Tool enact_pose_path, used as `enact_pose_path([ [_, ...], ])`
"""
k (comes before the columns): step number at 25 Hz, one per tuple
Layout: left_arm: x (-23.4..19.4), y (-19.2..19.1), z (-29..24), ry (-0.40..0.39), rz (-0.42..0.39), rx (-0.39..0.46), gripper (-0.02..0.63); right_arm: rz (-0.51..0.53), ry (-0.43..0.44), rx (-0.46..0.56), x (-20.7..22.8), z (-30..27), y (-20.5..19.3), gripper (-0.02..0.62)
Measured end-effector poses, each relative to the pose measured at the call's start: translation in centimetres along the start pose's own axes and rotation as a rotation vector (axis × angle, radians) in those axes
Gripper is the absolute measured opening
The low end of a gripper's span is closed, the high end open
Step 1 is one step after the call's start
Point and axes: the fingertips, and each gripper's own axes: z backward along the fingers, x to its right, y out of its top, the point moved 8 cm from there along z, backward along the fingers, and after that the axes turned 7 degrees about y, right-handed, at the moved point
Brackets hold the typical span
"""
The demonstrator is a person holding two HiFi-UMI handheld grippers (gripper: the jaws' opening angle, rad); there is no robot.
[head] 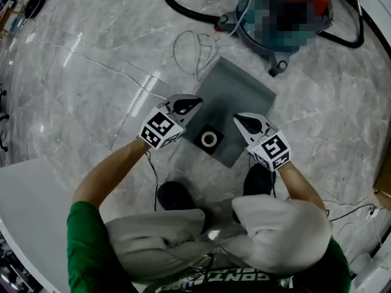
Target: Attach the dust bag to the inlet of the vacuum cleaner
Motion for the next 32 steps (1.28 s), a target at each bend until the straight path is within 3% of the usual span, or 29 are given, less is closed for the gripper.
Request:
enact_pose_path([
  [9, 3.7, -4.8, 0.8, -0.102, -0.012, -0.122, 0.003, 0.005, 0.114, -0.105, -5.5, -2.6, -4.6, 0.009],
  [19, 6.1, -10.0, 2.4, -0.194, -0.042, -0.249, 0.003, 0.102, 0.226, -0.266, -10.3, -5.5, -9.7, 0.011],
  [27, 7.6, -14.1, 2.9, -0.260, -0.133, -0.359, 0.003, 0.274, 0.164, -0.319, -11.9, -6.6, -10.8, 0.020],
  [32, 7.5, -14.8, 2.8, -0.267, -0.184, -0.376, 0.003, 0.306, 0.172, -0.370, -12.7, -7.1, -11.9, 0.095],
])
